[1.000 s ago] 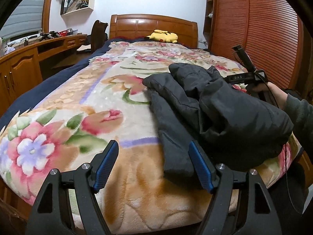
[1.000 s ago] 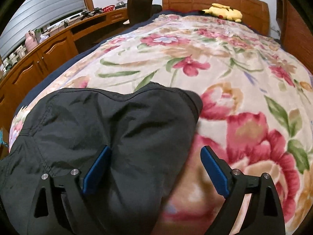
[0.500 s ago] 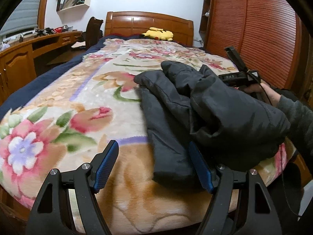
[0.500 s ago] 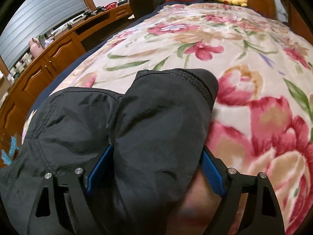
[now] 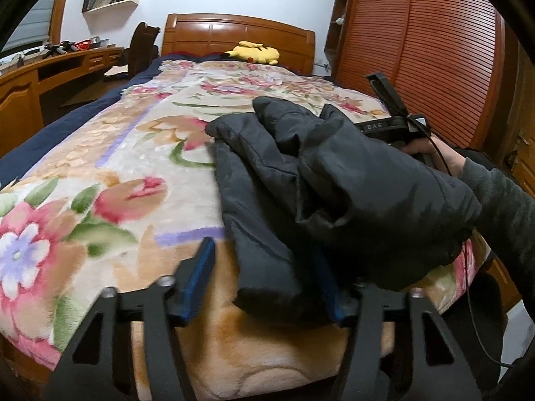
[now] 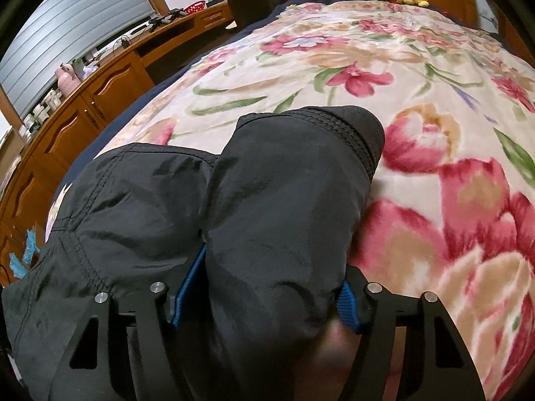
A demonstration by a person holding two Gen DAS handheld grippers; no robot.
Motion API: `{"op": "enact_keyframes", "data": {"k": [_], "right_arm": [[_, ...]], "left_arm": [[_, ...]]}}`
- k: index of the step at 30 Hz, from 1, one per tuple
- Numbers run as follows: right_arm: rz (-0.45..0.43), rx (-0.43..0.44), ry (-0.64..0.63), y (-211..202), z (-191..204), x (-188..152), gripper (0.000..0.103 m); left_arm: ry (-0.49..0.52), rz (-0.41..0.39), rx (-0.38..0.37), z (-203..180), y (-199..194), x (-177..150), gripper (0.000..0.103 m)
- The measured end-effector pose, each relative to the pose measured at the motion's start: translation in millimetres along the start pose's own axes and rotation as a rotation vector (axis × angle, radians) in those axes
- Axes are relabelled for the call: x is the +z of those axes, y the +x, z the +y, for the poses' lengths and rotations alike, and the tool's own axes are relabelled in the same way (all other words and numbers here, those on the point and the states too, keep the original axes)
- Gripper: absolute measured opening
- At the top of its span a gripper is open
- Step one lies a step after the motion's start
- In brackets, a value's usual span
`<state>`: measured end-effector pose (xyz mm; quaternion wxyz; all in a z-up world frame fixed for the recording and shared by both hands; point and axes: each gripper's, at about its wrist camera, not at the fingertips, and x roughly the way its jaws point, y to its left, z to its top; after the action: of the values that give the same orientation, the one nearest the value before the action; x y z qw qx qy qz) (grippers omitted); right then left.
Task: Fold large clothes
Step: 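Grasp the folded jacket bundle with both grippers, then lift and carry the held bundle toward the bed edge by the cabinets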
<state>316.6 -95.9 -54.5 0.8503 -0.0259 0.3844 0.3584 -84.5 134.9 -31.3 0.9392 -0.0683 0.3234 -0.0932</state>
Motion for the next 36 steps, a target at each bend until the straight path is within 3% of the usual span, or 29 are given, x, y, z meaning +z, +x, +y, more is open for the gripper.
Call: {"op": "enact_keyframes", "data": {"k": [1,5,8,25,36], "right_arm": [[-0.003,-0.006,-0.006,-1,1,0,0.065],[-0.028,-0.052,-0.069,-9,10,-1,0.047],[-0.052,-0.09,-0.117,-14,20,-2,0.04],[-0.202,-0.212,-0.261,-45,77,2,0.029],[-0.205,-0.218,-0.347,-8,126,34,0.028]], "left_arm": [[0.003,0.005,-0.015,-1,1,0,0.039],[0.031,0.018,-0.019,-7,5,1,0.023],[0.042,-0.007,0.001,-8,-1,4,0.01],[0.037,-0.14,0.017,12,-29,11,0.007],[0.016,-0.192,0.098,70,-43,19,0.007]]}}
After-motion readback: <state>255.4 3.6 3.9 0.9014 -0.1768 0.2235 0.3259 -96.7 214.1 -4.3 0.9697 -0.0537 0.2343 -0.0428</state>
